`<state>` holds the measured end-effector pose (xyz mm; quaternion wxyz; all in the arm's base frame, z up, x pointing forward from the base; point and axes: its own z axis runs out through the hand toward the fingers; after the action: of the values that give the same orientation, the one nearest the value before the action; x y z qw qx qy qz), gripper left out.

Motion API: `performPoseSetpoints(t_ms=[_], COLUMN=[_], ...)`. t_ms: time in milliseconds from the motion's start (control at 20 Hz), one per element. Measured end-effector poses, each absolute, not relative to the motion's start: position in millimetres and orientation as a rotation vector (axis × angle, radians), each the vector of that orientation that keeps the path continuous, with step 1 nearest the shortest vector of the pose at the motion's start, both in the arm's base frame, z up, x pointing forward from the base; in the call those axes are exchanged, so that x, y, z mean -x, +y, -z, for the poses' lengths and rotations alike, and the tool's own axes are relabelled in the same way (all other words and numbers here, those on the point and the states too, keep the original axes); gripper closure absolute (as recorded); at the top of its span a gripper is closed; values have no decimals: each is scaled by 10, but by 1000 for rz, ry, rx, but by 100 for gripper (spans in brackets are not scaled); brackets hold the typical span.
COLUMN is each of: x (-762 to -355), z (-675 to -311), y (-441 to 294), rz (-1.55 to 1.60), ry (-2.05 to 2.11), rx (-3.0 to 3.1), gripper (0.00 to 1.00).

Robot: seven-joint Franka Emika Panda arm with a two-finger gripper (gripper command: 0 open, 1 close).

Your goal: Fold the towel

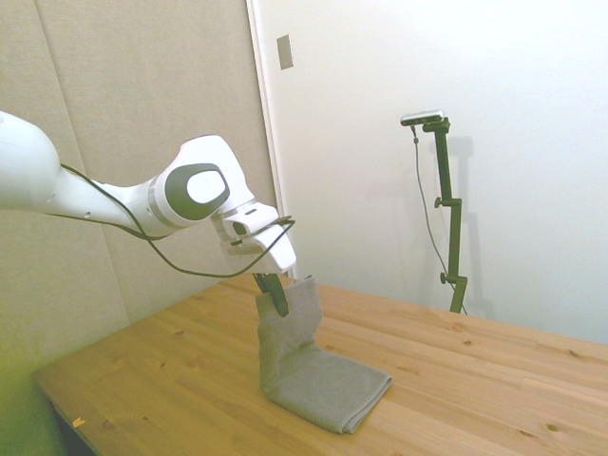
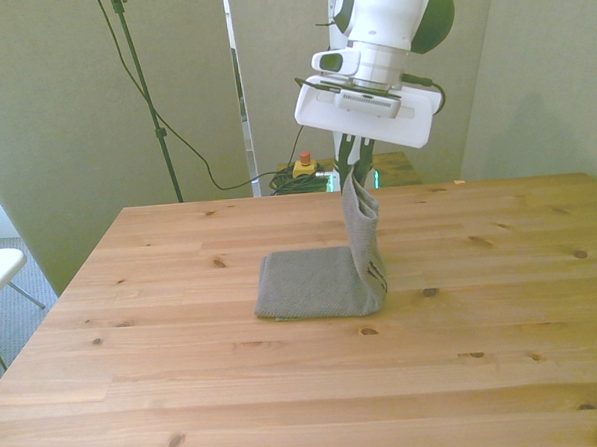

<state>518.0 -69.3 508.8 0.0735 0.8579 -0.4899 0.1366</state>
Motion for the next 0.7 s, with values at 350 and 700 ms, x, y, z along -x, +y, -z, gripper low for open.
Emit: performPoseSetpoints(t_ms=[350, 700], x=[-5043, -5227], z=[-4972, -4506], y=[-1330, -1957], rz=[-405, -311], ry=[-1581, -1659], rx=[-2568, -2588], gripper=[0, 0])
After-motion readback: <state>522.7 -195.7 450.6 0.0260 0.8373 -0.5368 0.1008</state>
